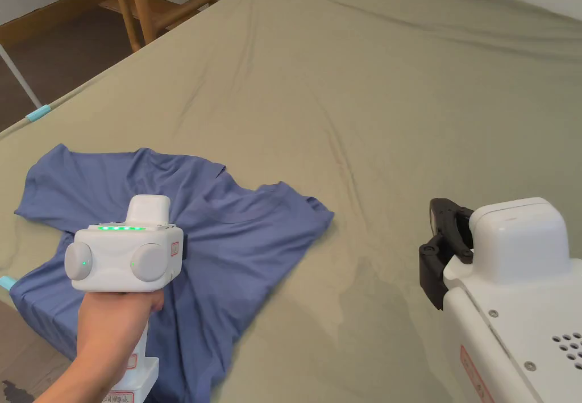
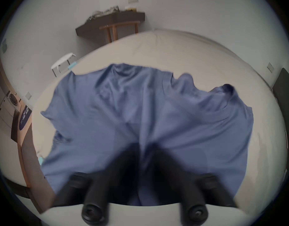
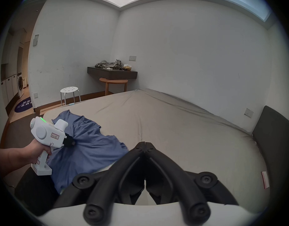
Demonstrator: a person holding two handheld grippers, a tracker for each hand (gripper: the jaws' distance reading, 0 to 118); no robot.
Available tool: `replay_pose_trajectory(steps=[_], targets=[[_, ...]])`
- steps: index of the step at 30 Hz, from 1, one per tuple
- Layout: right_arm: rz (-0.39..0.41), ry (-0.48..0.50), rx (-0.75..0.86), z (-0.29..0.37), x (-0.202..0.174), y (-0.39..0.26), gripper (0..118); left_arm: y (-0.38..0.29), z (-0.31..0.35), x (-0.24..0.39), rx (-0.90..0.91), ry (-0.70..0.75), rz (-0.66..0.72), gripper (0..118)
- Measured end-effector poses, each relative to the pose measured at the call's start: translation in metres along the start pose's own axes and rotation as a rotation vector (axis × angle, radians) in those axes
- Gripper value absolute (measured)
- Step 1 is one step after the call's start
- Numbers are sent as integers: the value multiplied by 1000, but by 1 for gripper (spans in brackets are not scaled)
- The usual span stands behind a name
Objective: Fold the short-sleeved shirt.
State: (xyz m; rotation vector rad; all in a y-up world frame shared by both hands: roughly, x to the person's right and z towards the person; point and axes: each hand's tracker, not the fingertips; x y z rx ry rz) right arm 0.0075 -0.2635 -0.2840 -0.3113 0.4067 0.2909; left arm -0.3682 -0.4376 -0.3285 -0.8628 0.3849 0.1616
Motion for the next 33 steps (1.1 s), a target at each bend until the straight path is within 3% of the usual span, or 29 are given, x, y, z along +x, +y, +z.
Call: replay_pose_trajectory(steps=[3, 8, 14, 23, 33], targets=[[8, -26, 11, 10, 6, 4, 0, -9, 0, -6, -12, -50, 25, 1], [0, -57, 43, 36, 17, 11, 0, 4, 50, -23, 179, -148, 130, 1], [-25, -93, 105, 73, 29, 24, 0, 27, 164, -19, 483, -240, 161, 1], [-52, -152, 213, 126, 46, 38, 0, 87, 355, 13, 947, -274, -77, 1], [-104, -266, 260, 169, 75, 42, 0, 156, 443, 60, 1147, -358, -233, 1]])
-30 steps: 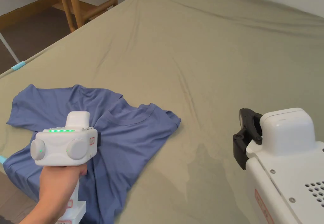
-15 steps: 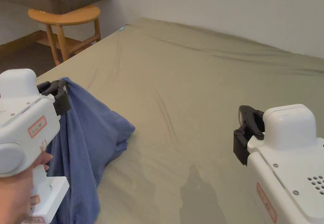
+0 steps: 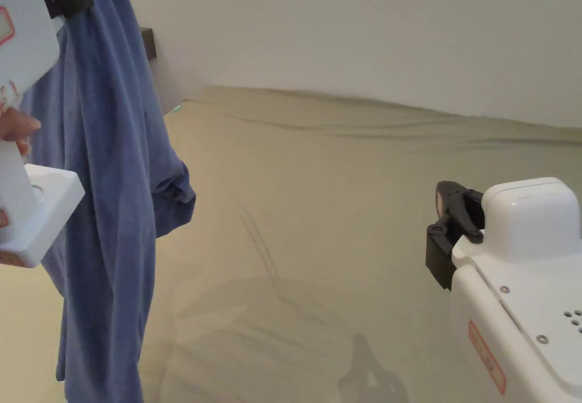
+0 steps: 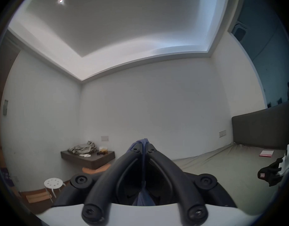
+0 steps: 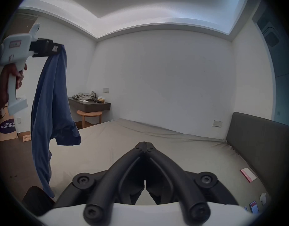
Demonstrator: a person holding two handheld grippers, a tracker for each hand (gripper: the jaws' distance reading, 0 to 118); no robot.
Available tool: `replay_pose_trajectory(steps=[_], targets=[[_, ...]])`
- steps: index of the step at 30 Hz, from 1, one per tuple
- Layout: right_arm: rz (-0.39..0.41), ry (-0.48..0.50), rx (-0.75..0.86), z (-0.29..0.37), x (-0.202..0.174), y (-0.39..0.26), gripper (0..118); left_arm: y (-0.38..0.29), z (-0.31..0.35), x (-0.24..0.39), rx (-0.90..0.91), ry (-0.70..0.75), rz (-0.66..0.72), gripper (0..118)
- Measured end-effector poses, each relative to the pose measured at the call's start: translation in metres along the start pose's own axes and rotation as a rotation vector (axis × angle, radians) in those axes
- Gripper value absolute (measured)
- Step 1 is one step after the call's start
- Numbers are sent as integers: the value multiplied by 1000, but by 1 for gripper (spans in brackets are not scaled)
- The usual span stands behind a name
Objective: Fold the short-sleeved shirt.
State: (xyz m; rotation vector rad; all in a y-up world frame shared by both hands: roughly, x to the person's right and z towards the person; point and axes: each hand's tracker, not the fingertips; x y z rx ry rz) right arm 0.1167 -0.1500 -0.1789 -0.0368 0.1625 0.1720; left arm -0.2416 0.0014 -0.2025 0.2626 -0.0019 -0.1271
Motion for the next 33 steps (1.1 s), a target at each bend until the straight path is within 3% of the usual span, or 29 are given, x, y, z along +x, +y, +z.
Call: replay_pose_trajectory(steps=[10, 17, 26, 29, 33], targets=[[-4, -182, 3, 25, 70, 1, 0, 25, -70, 55, 44, -194, 1, 1], [-24, -285, -64, 27, 114, -17, 0, -9, -129, 182, -59, -483, -44, 1], [-55, -365, -180, 19, 166, -73, 0, -169, -184, 377, -396, -730, -203, 1], [-46, -378, -228, 18, 179, -96, 0, -248, -187, 423, -584, -740, -280, 1], [-54, -395, -290, 17, 193, -120, 0, -344, -178, 453, -814, -726, -285, 1]])
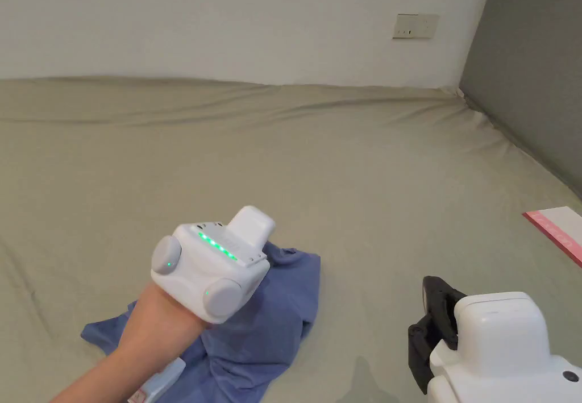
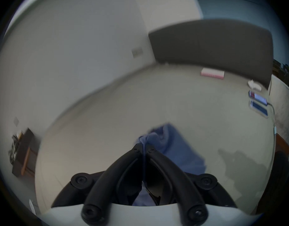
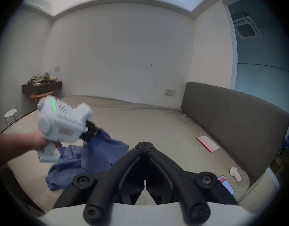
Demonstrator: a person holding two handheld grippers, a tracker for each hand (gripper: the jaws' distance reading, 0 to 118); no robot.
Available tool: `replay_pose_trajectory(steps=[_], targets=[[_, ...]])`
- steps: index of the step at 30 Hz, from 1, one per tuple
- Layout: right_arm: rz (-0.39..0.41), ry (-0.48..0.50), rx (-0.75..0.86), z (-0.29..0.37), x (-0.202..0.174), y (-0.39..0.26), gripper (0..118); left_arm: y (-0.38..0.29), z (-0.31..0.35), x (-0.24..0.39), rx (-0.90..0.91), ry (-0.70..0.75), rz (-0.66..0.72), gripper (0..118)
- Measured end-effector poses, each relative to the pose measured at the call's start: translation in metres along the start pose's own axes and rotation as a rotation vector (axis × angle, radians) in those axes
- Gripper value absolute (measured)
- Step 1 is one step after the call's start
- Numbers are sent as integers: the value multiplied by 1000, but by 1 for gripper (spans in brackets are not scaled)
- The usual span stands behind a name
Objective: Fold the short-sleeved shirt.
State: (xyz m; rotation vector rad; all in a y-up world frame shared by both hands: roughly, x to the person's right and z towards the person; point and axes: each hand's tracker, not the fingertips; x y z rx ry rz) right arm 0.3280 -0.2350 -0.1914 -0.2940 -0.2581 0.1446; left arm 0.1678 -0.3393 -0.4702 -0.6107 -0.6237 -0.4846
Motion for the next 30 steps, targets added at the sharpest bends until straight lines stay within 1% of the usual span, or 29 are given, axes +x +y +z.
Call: replay_pose_trajectory(steps=[1, 3, 4, 5, 6, 7, 8, 9, 12, 14, 16, 21, 23, 24, 25, 26, 29, 30], targets=[[-3, -1, -12, -3, 3, -4, 0, -15, -9, 4, -43, 43, 7, 1], [-4, -12, -29, -7, 5, -11, 0, -40, -25, 11, -110, 38, 17, 2], [-3, -14, -38, -9, 6, -14, 0, -52, -29, 14, -142, 48, 24, 8], [-3, -12, -45, -11, 7, -16, 0, -63, -31, 14, -162, 44, 37, 22], [-3, -10, -49, -12, 7, -17, 0, -73, -28, 10, -171, 47, 49, 47], [-3, -8, -53, -12, 5, -18, 0, -80, -23, 7, -187, 42, 69, 85], [0, -5, -55, -11, 4, -18, 0, -86, -14, 3, -176, 41, 94, 102], [3, -3, -54, -11, 3, -17, 0, -90, -3, 0, -145, 46, 124, 106], [21, 11, -43, -6, -5, -10, 0, -94, 46, -22, -53, 77, 234, 106], [34, 18, -24, -1, -9, -1, 0, -91, 91, -39, 44, 93, 325, 106], [42, 29, 2, 6, -14, 9, 0, -87, 138, -50, 153, 125, 361, 106], [54, 68, 87, 24, -31, 39, 0, -76, 248, -61, 379, 242, 371, 105], [55, 92, 129, 37, -49, 57, 0, -73, 290, -57, 460, 281, 372, 104], [58, 100, 140, 40, -52, 60, 0, -73, 301, -56, 483, 293, 375, 104], [63, 112, 157, 45, -59, 65, 0, -74, 317, -54, 512, 320, 376, 100], [69, 119, 168, 48, -64, 69, 0, -74, 324, -49, 528, 342, 370, 92], [91, 139, 205, 60, -83, 78, 0, -79, 350, -37, 583, 422, 345, 78], [93, 145, 219, 64, -89, 79, 0, -80, 356, -31, 591, 445, 339, 61]])
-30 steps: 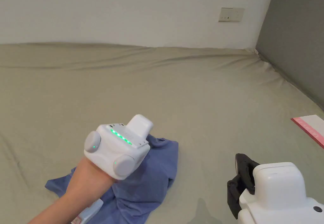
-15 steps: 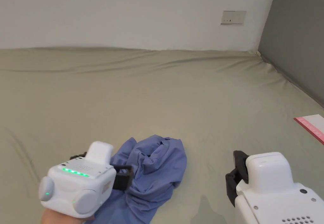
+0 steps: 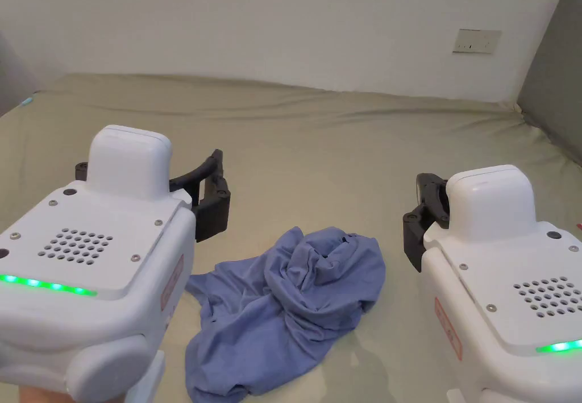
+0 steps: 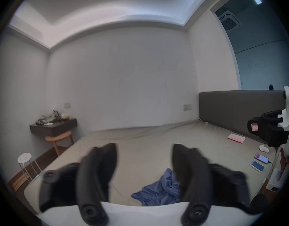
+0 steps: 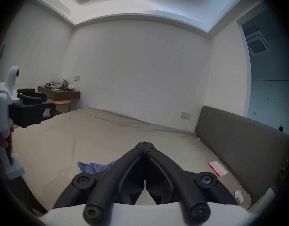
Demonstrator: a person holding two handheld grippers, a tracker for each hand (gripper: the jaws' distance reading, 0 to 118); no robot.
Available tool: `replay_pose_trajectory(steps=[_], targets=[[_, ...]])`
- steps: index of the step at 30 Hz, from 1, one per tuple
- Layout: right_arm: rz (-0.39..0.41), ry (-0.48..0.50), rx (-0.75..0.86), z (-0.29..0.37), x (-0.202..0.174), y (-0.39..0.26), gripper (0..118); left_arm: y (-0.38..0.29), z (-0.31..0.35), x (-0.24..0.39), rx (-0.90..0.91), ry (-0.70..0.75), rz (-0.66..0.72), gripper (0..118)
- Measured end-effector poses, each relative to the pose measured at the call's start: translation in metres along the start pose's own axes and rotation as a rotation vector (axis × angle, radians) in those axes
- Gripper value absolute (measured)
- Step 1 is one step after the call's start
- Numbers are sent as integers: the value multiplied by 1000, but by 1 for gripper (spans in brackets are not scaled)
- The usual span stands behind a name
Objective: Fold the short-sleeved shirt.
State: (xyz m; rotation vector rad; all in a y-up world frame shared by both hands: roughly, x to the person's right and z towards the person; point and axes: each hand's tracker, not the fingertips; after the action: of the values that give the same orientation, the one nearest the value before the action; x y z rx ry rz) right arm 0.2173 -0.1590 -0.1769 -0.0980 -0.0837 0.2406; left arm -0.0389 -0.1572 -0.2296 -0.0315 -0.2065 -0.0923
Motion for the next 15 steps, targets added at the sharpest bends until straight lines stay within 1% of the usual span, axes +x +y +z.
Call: replay_pose_trajectory(steps=[1, 2, 3, 4, 6, 8, 12, 15], targets=[[-1, 5, 11, 2, -5, 2, 0, 0, 4, 1, 4, 17, -9, 43], [-2, 10, 17, 4, -10, 4, 0, -1, 7, 2, -8, 27, -11, 20], [-4, 15, 23, 5, -14, 6, 0, -2, 11, 1, -6, 28, -3, 9], [-6, 17, 28, 7, -19, 7, 0, -5, 14, 1, -1, 27, 18, 4], [-17, 21, 35, 9, -27, 7, 0, -13, 18, -1, -2, 38, 57, 1], [-17, 27, 36, 12, -34, 5, 0, -22, 22, 0, -31, 69, 47, 0], [23, 43, 15, 5, -33, -6, 0, -31, 21, -2, -58, 68, 42, 0], [15, 41, 7, 2, -29, -9, 0, -29, 20, -3, -56, 83, 36, 0]])
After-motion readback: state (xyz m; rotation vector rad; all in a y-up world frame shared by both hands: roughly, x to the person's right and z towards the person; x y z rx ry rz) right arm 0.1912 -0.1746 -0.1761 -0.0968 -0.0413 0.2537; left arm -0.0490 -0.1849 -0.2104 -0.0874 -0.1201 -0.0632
